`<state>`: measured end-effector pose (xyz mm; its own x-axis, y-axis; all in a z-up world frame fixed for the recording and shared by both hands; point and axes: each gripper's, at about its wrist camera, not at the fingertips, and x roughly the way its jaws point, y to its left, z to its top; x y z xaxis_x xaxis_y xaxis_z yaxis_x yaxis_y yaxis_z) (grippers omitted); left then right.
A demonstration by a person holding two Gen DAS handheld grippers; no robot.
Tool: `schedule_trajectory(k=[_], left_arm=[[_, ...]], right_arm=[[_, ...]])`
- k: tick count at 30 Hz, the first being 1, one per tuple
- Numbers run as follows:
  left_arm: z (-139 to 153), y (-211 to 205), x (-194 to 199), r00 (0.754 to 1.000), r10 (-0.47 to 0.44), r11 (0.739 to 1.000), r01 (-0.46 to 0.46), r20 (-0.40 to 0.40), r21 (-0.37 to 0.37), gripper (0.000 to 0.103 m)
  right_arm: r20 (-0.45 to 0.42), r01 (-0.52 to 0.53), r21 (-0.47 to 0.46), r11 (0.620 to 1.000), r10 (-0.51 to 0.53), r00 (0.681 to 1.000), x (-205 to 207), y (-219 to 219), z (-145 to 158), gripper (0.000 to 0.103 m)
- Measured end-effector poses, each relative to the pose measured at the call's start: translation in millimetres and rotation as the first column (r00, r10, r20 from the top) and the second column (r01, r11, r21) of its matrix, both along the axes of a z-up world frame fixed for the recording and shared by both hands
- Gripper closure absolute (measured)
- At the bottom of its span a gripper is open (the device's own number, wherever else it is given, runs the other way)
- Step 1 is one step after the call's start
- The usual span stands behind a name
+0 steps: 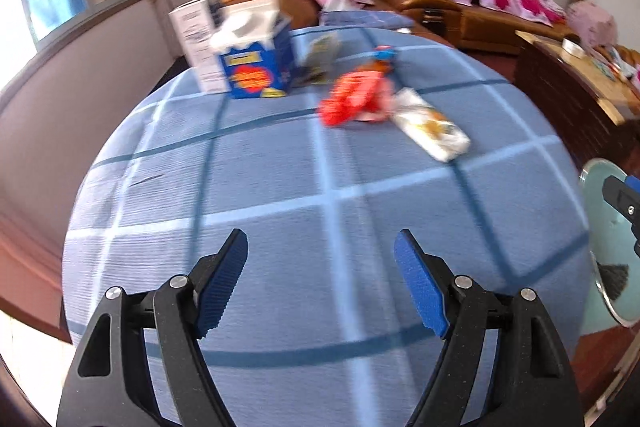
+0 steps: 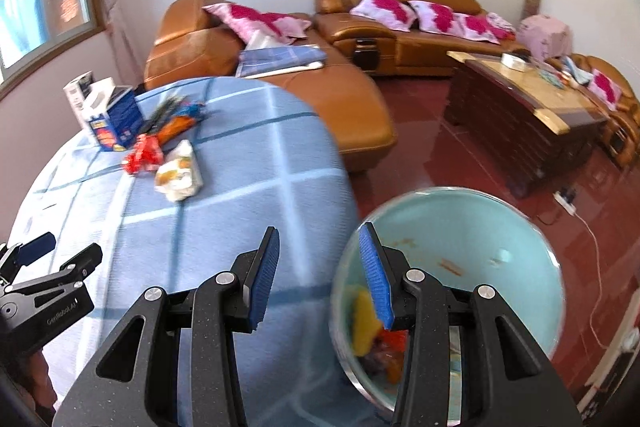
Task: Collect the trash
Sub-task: 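Move both tools back over the table toward the remaining wrappers, then grasp the white snack wrapper with the right tool, then grasp the red foil candy wrapper with the left tool and lift it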
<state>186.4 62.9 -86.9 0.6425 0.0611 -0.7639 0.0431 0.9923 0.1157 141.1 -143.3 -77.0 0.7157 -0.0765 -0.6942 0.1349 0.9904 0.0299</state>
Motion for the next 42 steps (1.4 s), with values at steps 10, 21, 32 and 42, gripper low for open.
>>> schedule_trajectory(k=[10, 21, 32, 42], left_arm=[[-1.5, 55.9, 21.1, 0.995, 0.099, 0.995, -0.099, -0.003, 0.004, 0.028], [-5.4, 72.2, 52.4, 0.994, 0.108, 0.994, -0.108, -0.023, -0.006, 0.029], [-1.4, 71.9, 79.0, 0.994, 0.104, 0.995, -0.104, -0.016, 0.001, 0.029], [0.3, 45.7, 99.6, 0.998, 0.058, 0.998, -0.058, -0.009, -0.010, 0.029]], right_arm=[[-0.041, -0.125, 0.007, 0.992, 0.125, 0.991, 54.6, 51.6, -3.3, 0.061], [-0.130, -0.251, 0.026, 0.968, 0.252, 0.959, 121.2, 96.0, -27.0, 0.061], [-0.169, -0.300, 0.086, 0.950, 0.311, 0.935, 150.0, 103.0, -43.6, 0.078], [-0.099, -0.278, 0.018, 0.960, 0.279, 0.955, 144.3, 81.0, -21.3, 0.088]])
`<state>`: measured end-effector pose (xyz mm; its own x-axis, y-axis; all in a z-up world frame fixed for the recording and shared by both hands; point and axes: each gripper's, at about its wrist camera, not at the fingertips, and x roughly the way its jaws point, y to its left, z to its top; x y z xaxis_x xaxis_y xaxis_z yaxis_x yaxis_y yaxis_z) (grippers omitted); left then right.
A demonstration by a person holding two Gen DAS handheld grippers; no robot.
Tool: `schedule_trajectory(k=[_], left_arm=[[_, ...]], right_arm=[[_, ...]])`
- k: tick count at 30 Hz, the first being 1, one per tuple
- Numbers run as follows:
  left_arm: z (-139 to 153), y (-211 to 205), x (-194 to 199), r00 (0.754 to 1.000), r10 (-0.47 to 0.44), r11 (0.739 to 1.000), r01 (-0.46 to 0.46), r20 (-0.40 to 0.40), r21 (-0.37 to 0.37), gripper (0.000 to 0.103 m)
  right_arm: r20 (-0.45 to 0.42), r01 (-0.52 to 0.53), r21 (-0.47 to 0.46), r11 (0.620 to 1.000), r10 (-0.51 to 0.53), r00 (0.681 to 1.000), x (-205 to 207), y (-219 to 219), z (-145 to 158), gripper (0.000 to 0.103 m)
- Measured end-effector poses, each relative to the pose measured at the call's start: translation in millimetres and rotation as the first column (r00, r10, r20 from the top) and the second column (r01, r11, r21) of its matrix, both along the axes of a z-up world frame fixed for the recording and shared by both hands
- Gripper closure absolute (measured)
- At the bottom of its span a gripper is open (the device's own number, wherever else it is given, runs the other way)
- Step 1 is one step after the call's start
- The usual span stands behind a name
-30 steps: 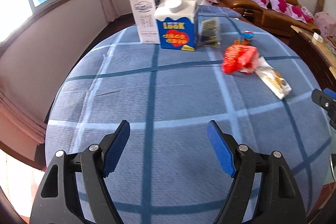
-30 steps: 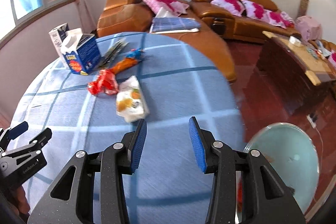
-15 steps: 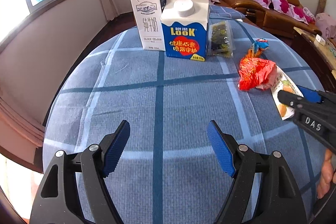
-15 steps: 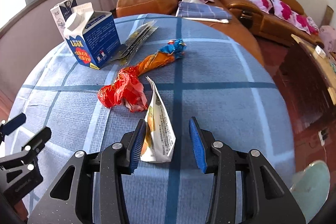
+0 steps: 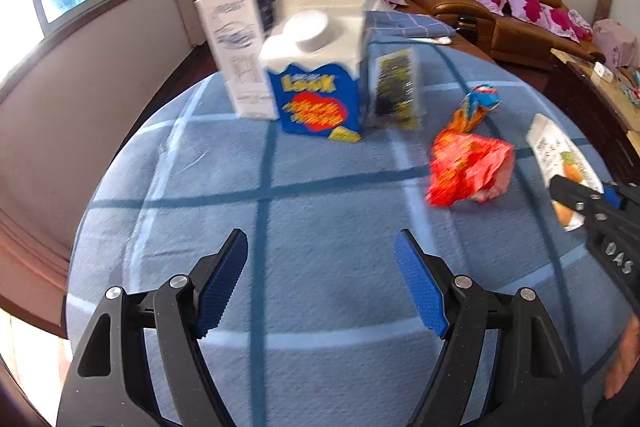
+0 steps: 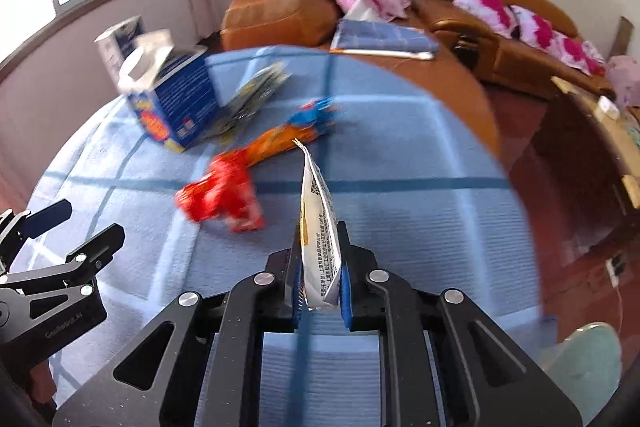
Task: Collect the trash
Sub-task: 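Grasp the red foil candy wrapper with the left tool and lift it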
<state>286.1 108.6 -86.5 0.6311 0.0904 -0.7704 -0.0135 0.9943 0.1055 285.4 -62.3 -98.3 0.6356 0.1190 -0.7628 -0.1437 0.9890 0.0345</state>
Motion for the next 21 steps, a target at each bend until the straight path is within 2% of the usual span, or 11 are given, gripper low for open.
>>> schedule_trajectory(k=[8, 15, 17, 21], left_arm=[[5.5, -54.6, 43.8, 0.996, -0.085, 0.994, 0.086, 0.019, -0.069, 0.029], [-5.3, -90.4, 79.3, 0.994, -0.108, 0.992, 0.108, -0.005, -0.061, 0.029], [-12.3, -94.6, 87.3, 0.994, -0.111, 0.992, 0.110, -0.019, -0.054, 0.032], [-22.9, -92.3, 93.6, 0.993, -0.112, 0.990, 0.107, -0.049, -0.094, 0.043]], right_arm=[[-0.002, 0.141, 0.001, 0.990, -0.141, 0.990, 8.8, -60.0, 2.4, 0.088], [-0.005, 0.156, 0.020, 0.988, -0.156, 0.988, 11.4, -71.7, -1.6, 0.088], [-0.009, 0.157, 0.028, 0.987, -0.157, 0.988, 13.2, -72.7, -3.1, 0.088], [-0.011, 0.147, 0.040, 0.988, -0.147, 0.989, 13.2, -70.3, -3.9, 0.088]])
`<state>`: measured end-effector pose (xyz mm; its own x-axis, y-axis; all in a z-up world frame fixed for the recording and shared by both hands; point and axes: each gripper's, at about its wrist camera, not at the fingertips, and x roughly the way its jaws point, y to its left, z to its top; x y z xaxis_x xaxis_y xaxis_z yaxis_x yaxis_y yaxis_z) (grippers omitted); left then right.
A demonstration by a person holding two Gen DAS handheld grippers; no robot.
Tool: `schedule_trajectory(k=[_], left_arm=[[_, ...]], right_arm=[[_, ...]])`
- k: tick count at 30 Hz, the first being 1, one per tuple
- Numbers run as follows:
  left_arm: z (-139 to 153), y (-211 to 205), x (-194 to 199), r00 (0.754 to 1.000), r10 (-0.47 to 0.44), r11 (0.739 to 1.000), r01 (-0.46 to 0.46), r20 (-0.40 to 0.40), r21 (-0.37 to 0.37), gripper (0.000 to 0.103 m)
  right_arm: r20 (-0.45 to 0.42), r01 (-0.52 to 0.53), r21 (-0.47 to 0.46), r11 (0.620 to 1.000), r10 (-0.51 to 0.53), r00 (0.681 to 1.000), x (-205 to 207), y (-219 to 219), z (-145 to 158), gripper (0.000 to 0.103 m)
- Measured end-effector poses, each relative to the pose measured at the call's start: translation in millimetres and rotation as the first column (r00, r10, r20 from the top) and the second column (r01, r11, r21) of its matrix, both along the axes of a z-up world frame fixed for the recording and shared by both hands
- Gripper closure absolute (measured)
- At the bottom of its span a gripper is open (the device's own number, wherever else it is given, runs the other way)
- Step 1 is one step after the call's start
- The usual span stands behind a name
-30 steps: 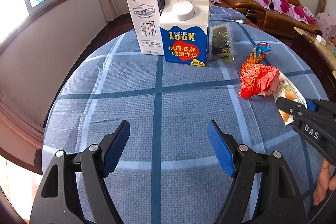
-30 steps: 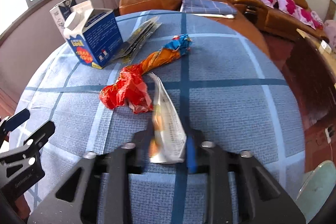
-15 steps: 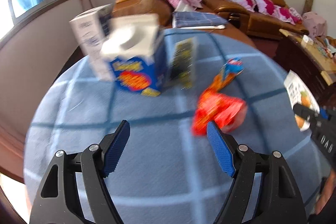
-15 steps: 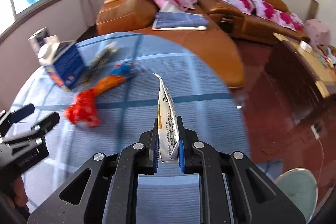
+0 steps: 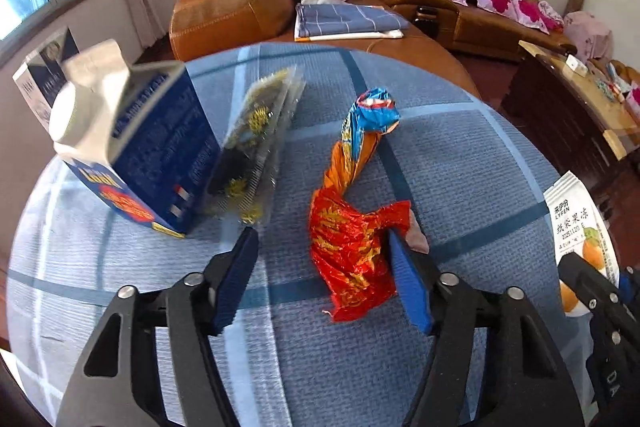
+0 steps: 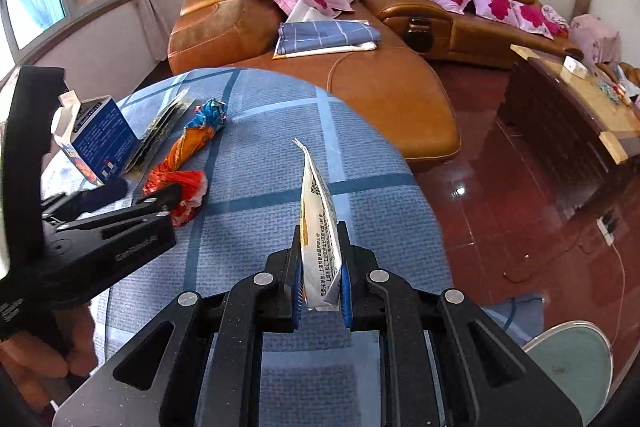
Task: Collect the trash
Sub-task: 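Grasp the red foil candy wrapper with the left tool and lift it, then carry the white wrapper and red foil wrapper over the teal bucket with both tools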
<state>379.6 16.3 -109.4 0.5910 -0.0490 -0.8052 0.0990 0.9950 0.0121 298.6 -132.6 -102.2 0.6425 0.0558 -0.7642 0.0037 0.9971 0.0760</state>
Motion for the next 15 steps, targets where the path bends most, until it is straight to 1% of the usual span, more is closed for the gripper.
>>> schedule_trajectory(k=[1, 3, 5, 7, 9, 15], left_arm=[[0.4, -0.3, -1.0, 1.000, -0.010, 1.000, 0.010, 0.004, -0.009, 0.054], [1.1, -2.2, -3.1, 0.999, -0.035, 0.999, 0.035, 0.008, -0.025, 0.068], [0.8, -2.7, -5.1, 0.999, -0.039, 0.999, 0.039, 0.013, -0.023, 0.071], [0.9, -1.1, -8.0, 0.999, -0.045, 0.998, 0.045, 0.012, -0.040, 0.075], [2.3, 0.3, -10.7, 0.999, -0.048, 0.998, 0.049, 0.010, -0.044, 0.077], [10.1, 5.0, -28.9, 0.999, -0.044, 0.999, 0.044, 0.024, -0.006, 0.078]], right_arm=[[0.001, -0.002, -0.001, 1.000, 0.002, 1.000, 0.0, 0.7, -0.1, 0.088], [0.007, -0.004, -0.008, 1.000, 0.004, 1.000, -1.2, 3.1, 0.3, 0.088], [0.009, -0.004, -0.010, 1.000, 0.004, 1.000, -2.7, 4.1, 0.9, 0.088], [0.011, -0.003, -0.003, 1.000, 0.003, 1.000, -3.8, 4.1, 1.9, 0.088], [0.018, -0.001, -0.005, 1.000, 0.001, 1.000, -7.6, 3.2, 4.0, 0.088], [0.036, 0.000, -0.008, 1.000, 0.001, 0.999, -17.9, 4.8, 14.0, 0.088]])
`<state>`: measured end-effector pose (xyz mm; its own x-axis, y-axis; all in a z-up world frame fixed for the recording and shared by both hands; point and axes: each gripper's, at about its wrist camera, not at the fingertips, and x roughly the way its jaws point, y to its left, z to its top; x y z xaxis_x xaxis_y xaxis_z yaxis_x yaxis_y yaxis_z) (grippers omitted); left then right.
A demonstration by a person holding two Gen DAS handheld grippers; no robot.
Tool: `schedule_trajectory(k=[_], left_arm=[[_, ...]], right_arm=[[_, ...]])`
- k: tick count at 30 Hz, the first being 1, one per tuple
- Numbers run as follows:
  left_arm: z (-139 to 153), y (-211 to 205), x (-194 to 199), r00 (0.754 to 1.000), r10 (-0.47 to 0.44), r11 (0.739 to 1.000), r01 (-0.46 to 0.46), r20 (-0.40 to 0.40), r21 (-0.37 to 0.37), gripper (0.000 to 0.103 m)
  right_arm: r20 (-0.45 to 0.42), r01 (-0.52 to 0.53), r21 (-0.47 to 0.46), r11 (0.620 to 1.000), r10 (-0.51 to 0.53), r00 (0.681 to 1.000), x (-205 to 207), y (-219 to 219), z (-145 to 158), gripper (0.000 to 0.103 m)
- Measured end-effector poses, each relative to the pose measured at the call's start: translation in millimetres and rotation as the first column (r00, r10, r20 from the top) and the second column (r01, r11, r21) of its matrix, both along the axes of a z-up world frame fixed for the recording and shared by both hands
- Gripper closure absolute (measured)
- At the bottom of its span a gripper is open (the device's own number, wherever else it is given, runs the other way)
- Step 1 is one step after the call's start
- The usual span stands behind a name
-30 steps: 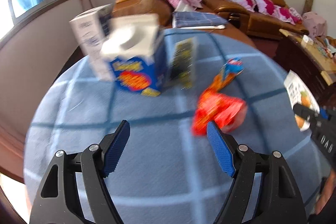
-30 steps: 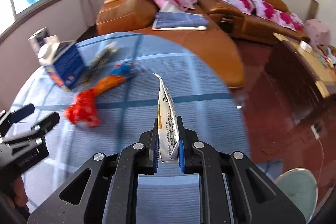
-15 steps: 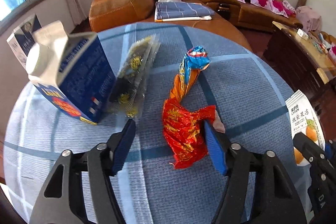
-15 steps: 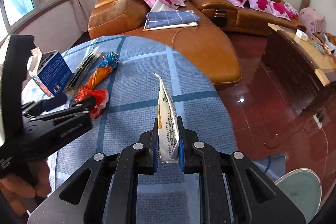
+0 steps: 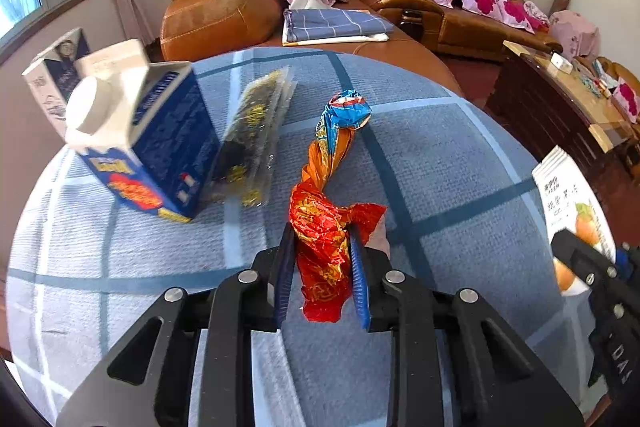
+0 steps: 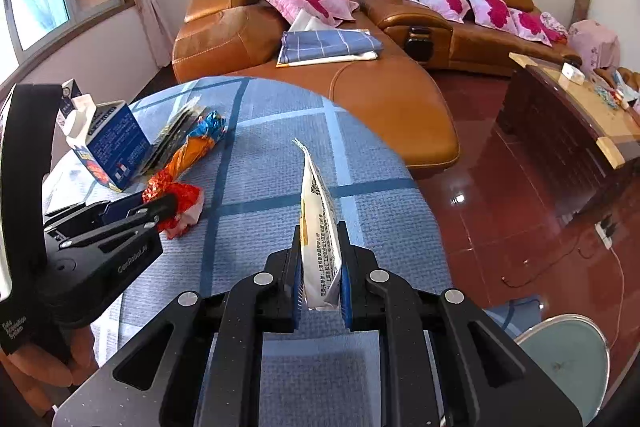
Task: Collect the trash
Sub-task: 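Carry the white wrapper and red foil wrapper over the teal bucket with both tools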
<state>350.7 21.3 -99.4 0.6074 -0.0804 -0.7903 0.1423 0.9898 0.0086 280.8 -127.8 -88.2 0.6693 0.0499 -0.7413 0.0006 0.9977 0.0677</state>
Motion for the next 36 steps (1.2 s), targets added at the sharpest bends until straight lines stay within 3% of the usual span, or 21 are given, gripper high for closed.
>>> schedule_trajectory(k=[18, 36], left_arm=[[21.7, 24.3, -54.7, 1.000, 0.007, 1.000, -0.008, 0.031, 0.021, 0.078], [46.3, 25.2, -158.3, 0.994, -0.053, 0.997, 0.048, 0.092, 0.052, 0.078]], right_arm=[[0.045, -0.013, -0.012, 1.000, 0.014, 0.999, -31.1, 15.3, 27.3, 0.088], [0.082, -0.002, -0.019, 1.000, 0.004, 0.997, -101.3, 12.7, 41.7, 0.088]])
